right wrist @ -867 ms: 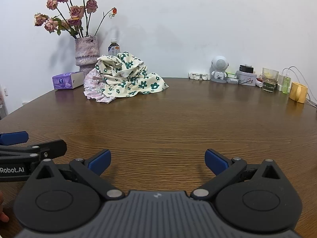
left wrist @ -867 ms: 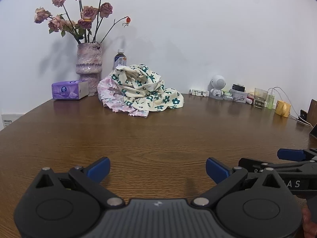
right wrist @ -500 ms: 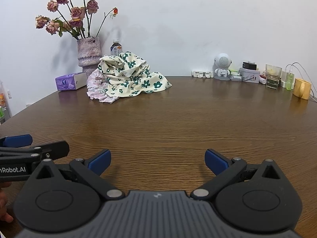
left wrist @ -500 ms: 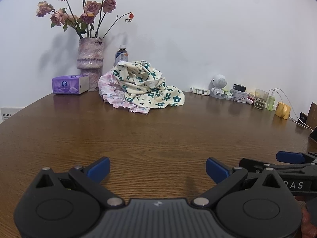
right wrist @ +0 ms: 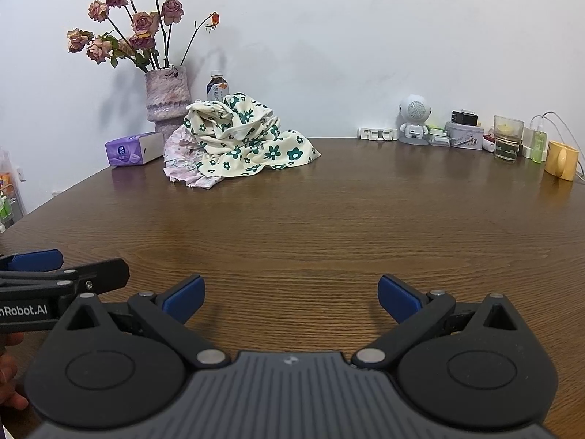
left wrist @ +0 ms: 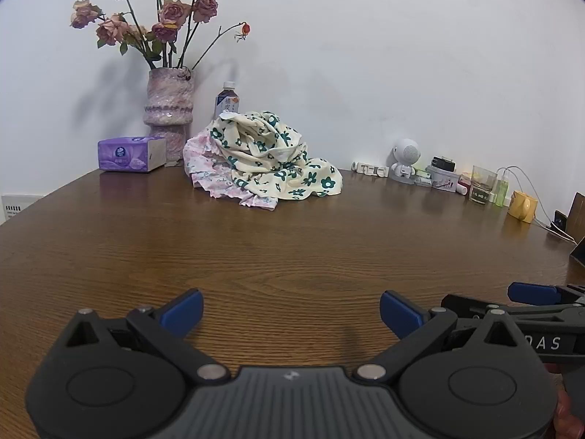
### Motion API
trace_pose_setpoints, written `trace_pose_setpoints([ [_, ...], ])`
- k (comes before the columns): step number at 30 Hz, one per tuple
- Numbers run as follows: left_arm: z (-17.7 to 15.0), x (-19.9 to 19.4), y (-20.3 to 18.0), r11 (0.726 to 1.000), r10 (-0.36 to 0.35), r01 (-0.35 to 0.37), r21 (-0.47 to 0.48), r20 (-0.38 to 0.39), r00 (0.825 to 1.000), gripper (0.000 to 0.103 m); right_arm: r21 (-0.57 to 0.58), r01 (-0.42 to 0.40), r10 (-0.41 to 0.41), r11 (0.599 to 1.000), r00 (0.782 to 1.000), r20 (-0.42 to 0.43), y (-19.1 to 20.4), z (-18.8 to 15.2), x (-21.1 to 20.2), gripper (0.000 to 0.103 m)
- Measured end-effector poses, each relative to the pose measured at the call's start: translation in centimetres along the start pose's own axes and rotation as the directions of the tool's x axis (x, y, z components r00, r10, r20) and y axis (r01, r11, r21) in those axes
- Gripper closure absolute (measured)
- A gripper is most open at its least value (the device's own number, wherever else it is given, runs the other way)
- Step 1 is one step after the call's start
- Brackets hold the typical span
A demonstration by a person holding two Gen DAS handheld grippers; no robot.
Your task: Fold clothes
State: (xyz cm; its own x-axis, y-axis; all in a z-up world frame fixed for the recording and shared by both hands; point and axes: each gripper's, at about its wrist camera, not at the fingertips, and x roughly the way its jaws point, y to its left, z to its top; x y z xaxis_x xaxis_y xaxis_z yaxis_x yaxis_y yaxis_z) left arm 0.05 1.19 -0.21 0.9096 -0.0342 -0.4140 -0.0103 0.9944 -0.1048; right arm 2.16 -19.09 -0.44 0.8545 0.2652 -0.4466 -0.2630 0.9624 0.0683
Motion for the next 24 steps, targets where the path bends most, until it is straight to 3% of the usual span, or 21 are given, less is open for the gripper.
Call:
trace_pose_setpoints([
  [24,0.18,-0.21,0.37,1.0,-0.003,0.003,-0.021,-0.001,1.0,0.0,0.001,-0.017,0.017,1.0,1.0,-0.01,-0.17,0.63,-0.31,0.0],
])
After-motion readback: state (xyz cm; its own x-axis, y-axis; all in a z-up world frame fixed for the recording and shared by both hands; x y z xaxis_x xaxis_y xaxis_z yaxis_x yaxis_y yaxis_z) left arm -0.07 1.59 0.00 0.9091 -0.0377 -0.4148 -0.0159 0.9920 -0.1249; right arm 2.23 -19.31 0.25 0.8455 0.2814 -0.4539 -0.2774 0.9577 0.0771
